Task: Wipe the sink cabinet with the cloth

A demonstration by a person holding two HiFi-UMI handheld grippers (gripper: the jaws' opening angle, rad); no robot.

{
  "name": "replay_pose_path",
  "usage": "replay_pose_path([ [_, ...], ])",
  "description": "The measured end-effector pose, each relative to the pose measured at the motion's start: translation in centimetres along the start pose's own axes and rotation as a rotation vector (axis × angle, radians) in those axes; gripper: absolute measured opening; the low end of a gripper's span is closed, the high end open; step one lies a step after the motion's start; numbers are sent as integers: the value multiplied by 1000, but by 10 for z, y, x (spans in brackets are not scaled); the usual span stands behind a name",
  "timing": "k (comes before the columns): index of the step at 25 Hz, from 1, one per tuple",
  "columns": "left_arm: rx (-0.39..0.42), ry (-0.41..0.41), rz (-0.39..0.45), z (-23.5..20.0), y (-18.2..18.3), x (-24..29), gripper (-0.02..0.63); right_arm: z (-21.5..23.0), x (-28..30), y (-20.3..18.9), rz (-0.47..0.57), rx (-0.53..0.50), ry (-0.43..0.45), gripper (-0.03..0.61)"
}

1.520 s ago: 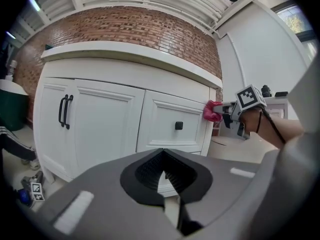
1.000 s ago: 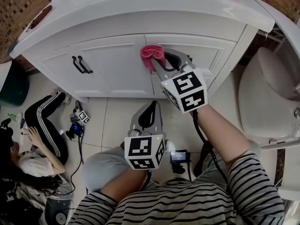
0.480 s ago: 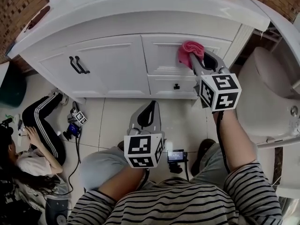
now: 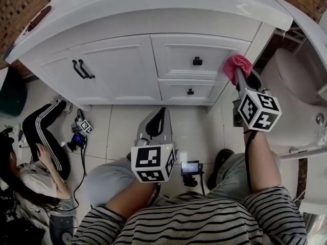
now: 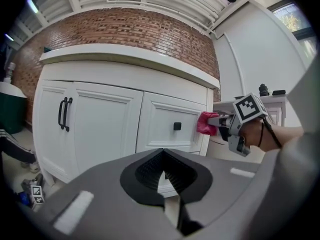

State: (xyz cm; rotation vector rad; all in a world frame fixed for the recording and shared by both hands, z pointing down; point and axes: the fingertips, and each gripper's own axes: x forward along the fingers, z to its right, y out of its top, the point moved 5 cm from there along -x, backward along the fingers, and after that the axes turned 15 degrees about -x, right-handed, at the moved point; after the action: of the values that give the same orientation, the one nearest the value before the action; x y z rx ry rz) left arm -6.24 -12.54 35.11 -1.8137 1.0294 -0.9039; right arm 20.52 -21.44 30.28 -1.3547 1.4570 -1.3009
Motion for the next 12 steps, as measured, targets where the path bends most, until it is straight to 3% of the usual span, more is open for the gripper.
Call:
replay_pose_path([
  [3,-9,-11,11,1,3,-1,0,-82,21,-8,20,9,228,92],
  [6,-13,-14,12,2,3,-1,0,-164,57,-9,35,-78,398,92],
  [9,-26,-12,13,1,4,-3,0,-209,89,-7,37,-163,445,92],
  [12,-36,-10,25,-2,8,-6,0,-211,101,-12,21,-178,426,94],
])
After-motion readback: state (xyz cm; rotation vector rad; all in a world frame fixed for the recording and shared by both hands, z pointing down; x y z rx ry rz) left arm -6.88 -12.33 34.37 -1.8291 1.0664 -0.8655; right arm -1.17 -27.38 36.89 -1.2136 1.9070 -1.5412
